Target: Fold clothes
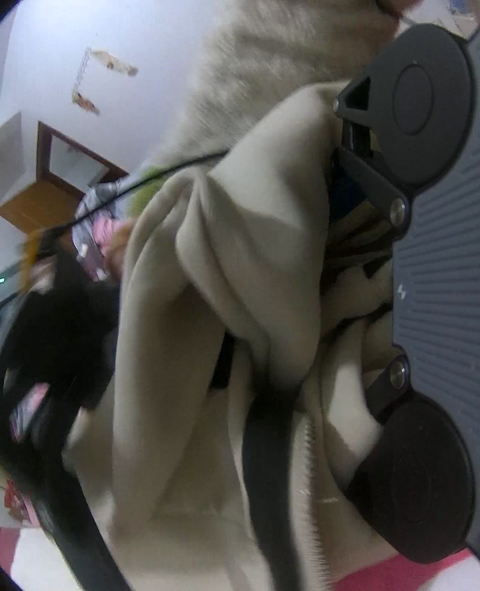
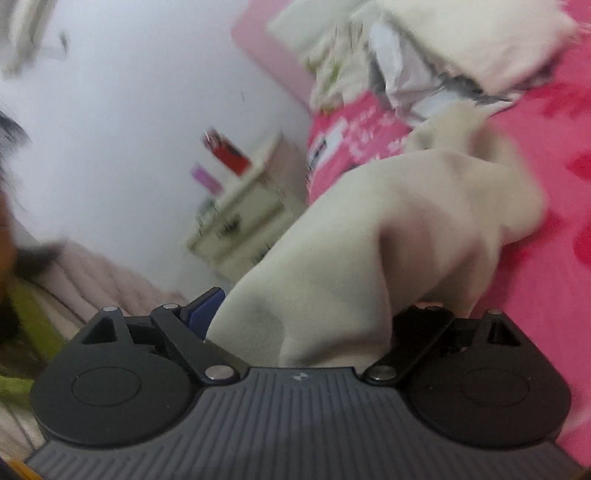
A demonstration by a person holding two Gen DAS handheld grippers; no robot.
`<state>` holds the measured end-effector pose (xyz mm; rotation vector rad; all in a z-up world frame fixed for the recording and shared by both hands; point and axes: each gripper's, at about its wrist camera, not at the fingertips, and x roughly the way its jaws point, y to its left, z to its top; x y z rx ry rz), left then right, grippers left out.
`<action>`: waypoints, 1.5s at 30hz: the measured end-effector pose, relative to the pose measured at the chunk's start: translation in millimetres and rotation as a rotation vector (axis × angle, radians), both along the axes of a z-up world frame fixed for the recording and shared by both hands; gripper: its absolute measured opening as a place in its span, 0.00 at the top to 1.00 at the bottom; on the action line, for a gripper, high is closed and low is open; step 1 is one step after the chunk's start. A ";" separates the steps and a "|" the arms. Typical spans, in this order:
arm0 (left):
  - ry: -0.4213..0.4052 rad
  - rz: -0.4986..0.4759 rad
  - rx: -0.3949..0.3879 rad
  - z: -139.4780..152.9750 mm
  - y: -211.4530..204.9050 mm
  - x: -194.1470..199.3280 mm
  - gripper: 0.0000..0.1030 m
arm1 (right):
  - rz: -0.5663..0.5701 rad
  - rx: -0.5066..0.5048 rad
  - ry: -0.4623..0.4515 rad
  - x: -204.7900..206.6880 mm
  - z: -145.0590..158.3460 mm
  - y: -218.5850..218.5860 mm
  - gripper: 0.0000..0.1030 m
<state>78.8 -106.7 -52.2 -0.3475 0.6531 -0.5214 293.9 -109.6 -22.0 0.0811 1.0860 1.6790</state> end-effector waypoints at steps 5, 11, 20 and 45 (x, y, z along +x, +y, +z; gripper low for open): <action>0.024 -0.025 0.008 -11.0 2.2 1.9 0.15 | -0.234 -0.226 -0.216 7.1 6.6 -11.2 0.12; 0.052 -0.072 -0.030 -19.7 25.7 -21.6 0.14 | -0.796 -0.098 -0.184 -11.7 45.0 -171.0 0.08; -0.031 -0.059 -0.057 -13.4 115.6 -88.9 0.10 | -1.313 0.270 -0.064 -197.5 48.9 -336.9 0.03; 0.071 0.304 0.245 -10.4 168.2 120.8 0.10 | -1.228 -0.124 -0.220 -278.8 -55.6 -123.0 0.05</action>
